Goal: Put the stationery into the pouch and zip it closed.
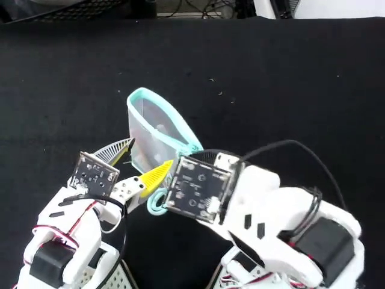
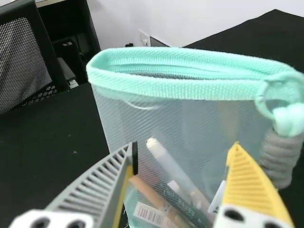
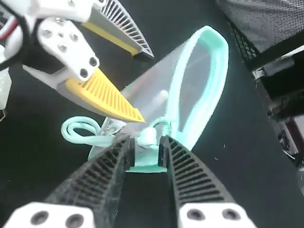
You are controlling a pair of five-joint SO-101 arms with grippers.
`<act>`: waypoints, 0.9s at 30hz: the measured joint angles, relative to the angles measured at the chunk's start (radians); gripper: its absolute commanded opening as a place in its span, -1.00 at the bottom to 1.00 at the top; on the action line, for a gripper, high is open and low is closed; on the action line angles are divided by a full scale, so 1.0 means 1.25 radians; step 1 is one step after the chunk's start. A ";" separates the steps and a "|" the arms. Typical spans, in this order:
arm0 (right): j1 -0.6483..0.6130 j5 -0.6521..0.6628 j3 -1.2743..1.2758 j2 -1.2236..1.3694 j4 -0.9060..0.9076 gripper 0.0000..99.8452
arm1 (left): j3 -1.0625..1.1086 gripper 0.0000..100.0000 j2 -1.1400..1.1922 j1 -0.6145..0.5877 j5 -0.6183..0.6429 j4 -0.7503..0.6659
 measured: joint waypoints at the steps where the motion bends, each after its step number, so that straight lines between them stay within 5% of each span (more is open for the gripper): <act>1: 0.020 0.000 0.001 -0.015 -0.005 -0.79 | 0.000 -0.38 0.000 0.000 0.000 0.000; 8: 0.185 0.000 0.091 -0.109 -0.103 -0.79 | 0.000 -0.38 0.000 0.000 0.000 0.000; 15: 0.313 0.000 0.435 -0.114 -0.322 -0.79 | 0.000 -0.38 0.000 0.000 0.000 0.000; 27: 0.092 -0.128 0.582 -0.115 -0.547 -0.79 | 0.002 -0.38 0.000 -0.109 0.000 -0.043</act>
